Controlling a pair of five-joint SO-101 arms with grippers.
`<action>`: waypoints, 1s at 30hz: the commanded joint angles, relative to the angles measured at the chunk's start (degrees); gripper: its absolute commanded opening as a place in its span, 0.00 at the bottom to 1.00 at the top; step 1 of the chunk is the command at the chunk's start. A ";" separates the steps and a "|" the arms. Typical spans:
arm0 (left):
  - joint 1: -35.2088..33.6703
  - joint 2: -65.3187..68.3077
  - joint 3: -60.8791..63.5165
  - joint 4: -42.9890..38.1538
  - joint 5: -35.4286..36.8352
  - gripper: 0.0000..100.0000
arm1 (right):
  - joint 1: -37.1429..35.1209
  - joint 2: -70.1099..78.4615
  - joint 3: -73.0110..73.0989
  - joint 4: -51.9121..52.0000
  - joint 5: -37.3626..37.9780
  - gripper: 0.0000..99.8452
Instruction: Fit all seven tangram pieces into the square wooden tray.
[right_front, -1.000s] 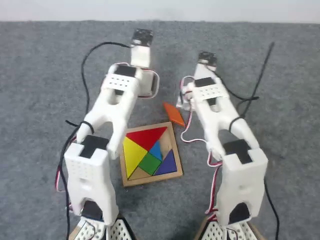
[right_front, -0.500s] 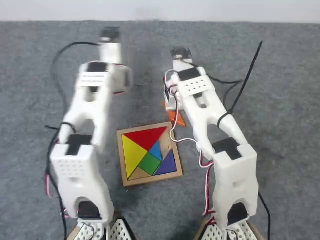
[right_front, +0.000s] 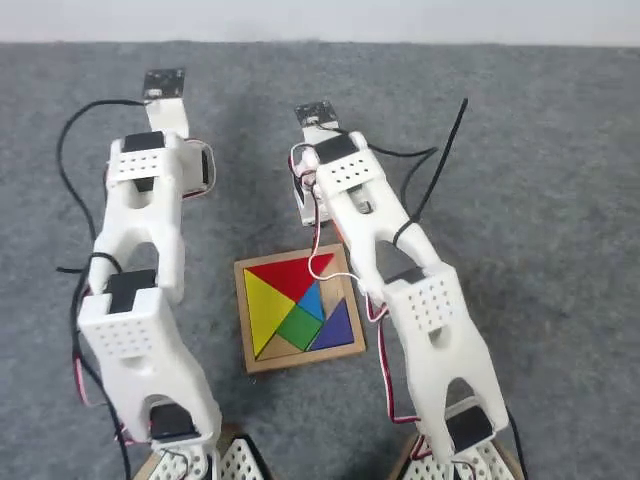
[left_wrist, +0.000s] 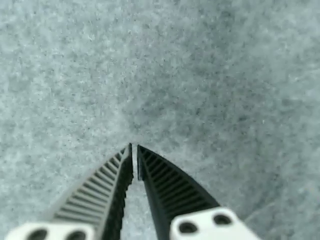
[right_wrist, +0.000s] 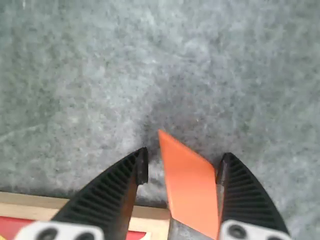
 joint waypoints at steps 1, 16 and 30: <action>-0.26 -1.41 -0.66 -1.41 -0.44 0.01 | 0.92 4.26 -11.52 4.88 0.79 0.19; 0.09 -1.23 -0.57 -0.26 -2.37 0.01 | 7.25 12.09 -40.97 19.12 1.58 0.00; 0.09 -1.05 -0.57 -0.35 -2.46 0.01 | 8.57 -2.33 -22.68 18.42 0.09 0.01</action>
